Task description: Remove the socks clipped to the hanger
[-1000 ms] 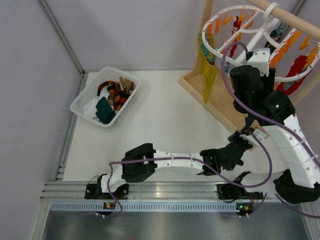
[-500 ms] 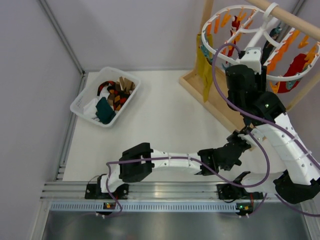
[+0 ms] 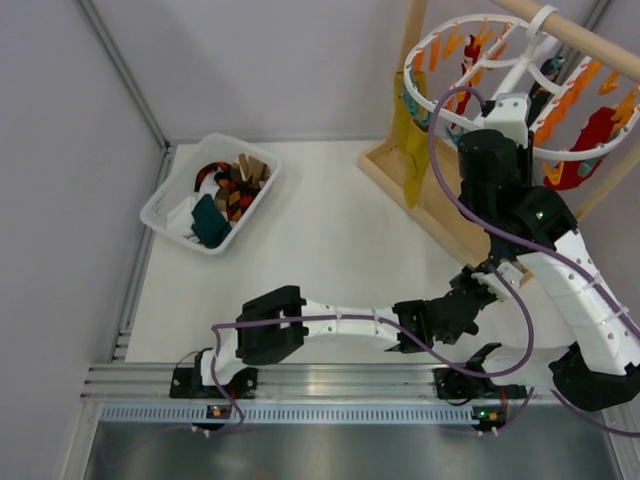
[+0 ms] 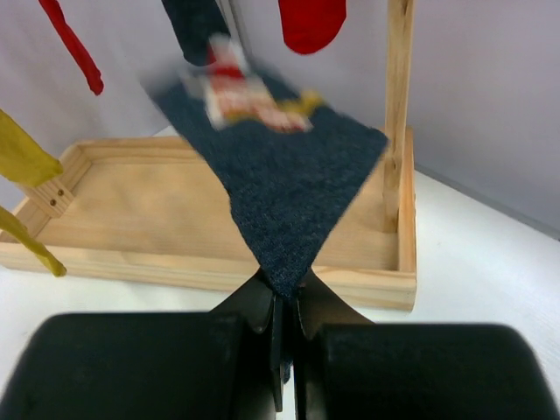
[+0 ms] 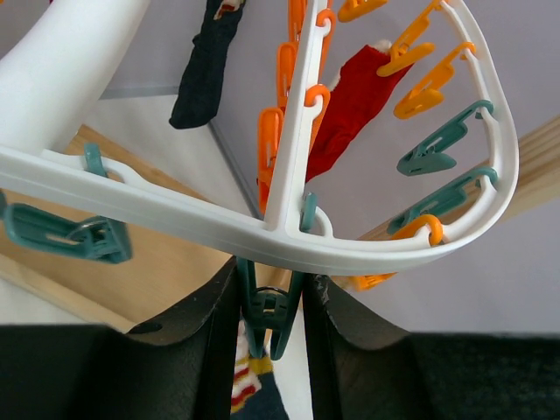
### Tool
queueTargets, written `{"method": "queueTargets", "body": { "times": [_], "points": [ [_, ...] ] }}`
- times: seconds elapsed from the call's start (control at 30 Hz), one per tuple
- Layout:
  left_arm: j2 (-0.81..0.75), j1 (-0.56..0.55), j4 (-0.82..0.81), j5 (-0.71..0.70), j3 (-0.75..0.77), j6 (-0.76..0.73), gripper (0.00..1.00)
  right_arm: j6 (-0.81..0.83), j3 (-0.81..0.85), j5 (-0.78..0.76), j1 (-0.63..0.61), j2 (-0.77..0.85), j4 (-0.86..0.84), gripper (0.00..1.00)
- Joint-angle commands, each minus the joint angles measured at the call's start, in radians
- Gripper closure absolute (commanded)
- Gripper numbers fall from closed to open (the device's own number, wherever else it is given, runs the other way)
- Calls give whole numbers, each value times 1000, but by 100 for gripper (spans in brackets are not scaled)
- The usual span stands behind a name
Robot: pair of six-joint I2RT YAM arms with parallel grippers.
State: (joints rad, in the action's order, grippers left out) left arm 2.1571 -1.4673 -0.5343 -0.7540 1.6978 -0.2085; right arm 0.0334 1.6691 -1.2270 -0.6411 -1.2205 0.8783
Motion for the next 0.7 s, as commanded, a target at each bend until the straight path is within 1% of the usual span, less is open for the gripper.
{"method": "queueTargets", "body": {
  "times": [0.0, 0.07, 0.17, 0.2, 0.23, 0.27, 0.3, 0.33, 0.37, 0.43, 0.47, 0.53, 0.57, 0.6, 0.63, 0.67],
  "points": [
    [-77, -2, -10, 4, -44, 56, 100, 11, 4, 3, -5, 29, -76, 89],
    [-89, -2, -10, -10, -70, 75, 100, 7, -3, 11, -3, 35, -75, 87],
    [-153, 2, 16, -44, -137, 101, 100, -13, -23, 37, -5, 55, -72, 72],
    [-198, 12, 48, -50, -162, 135, 100, -24, -26, 59, -3, 59, -70, 64],
    [-225, 21, 68, -48, -205, 155, 100, -27, -31, 69, -3, 65, -65, 59],
    [-249, 41, 94, -48, -229, 199, 100, -27, -34, 81, -3, 78, -65, 57],
    [-272, 54, 149, -53, -249, 227, 100, -61, -37, 108, -3, 85, -61, 56],
    [-320, 68, 183, -47, -266, 260, 100, -69, -39, 118, -5, 91, -59, 55],
    [-342, 84, 210, -44, -308, 302, 100, -75, -42, 129, -5, 102, -58, 54],
    [-411, 130, 281, -47, -346, 331, 100, -93, -45, 173, -3, 113, -41, 43],
    [-433, 159, 302, -56, -377, 362, 100, -105, -48, 193, -3, 125, -33, 31],
    [-471, 191, 389, -65, -404, 398, 100, -116, -55, 270, -3, 144, -19, 22],
    [-514, 232, 420, -64, -415, 437, 100, -122, -65, 297, -5, 162, -12, 16],
    [-535, 255, 444, -59, -449, 457, 100, -134, -68, 352, -3, 174, -7, 3],
    [-557, 281, 494, -50, -460, 475, 100, -136, -74, 380, -3, 187, -7, 1],
    [-597, 307, 513, -38, -474, 506, 100, -142, -87, 400, -3, 215, -7, 0]
  ]
}}
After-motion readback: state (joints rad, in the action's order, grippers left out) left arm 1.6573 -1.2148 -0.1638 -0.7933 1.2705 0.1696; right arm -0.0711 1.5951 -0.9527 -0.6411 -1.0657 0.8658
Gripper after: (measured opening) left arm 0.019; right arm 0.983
